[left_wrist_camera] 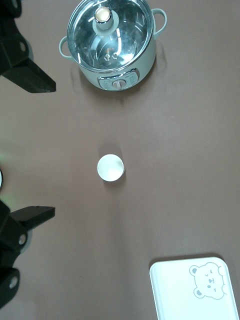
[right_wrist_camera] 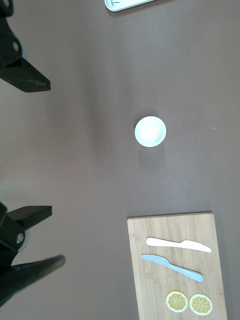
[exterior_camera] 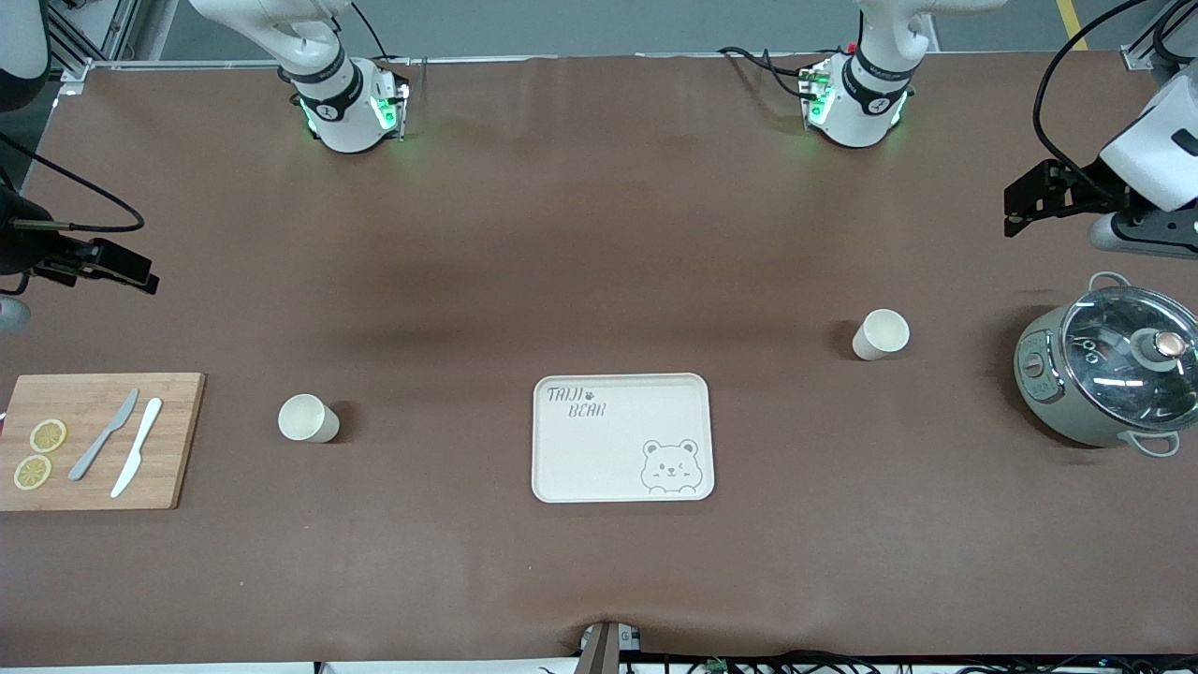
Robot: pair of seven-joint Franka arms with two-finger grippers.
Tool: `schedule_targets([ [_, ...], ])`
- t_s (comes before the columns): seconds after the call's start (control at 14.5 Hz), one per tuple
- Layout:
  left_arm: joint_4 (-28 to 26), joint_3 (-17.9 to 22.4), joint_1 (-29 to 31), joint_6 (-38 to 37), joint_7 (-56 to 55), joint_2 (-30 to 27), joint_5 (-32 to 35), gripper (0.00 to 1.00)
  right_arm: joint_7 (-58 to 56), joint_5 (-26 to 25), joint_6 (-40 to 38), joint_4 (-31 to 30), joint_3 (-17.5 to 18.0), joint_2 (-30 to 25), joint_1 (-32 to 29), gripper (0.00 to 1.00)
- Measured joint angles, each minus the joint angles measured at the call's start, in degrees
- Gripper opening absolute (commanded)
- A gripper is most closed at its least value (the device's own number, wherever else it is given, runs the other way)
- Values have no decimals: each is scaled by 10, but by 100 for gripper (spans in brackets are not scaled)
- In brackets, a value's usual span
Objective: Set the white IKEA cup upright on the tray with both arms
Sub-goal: 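Reach the right gripper to one white cup while the left gripper reaches the other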
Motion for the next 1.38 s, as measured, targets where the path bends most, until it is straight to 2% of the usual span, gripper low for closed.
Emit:
schedule_targets([
  [0.34, -5, 0, 0, 0, 1, 8, 1, 100, 0, 0, 1, -1, -1, 0, 0, 100],
  [0.48, -35, 0, 1, 24, 1, 12, 1, 100, 1, 0, 1, -2, -2, 0, -3, 100],
  [0.76, -145, 0, 4, 145, 2, 15, 1, 100, 1, 0, 1, -3, -3, 0, -5, 100],
  [1.1, -302, 0, 5, 341, 2, 7, 1, 100, 1, 0, 1, -4, -3, 0, -5, 100],
  [1.38, -393, 1, 13, 465, 2, 6, 2, 100, 1, 0, 11, -8, -2, 0, -5, 100],
])
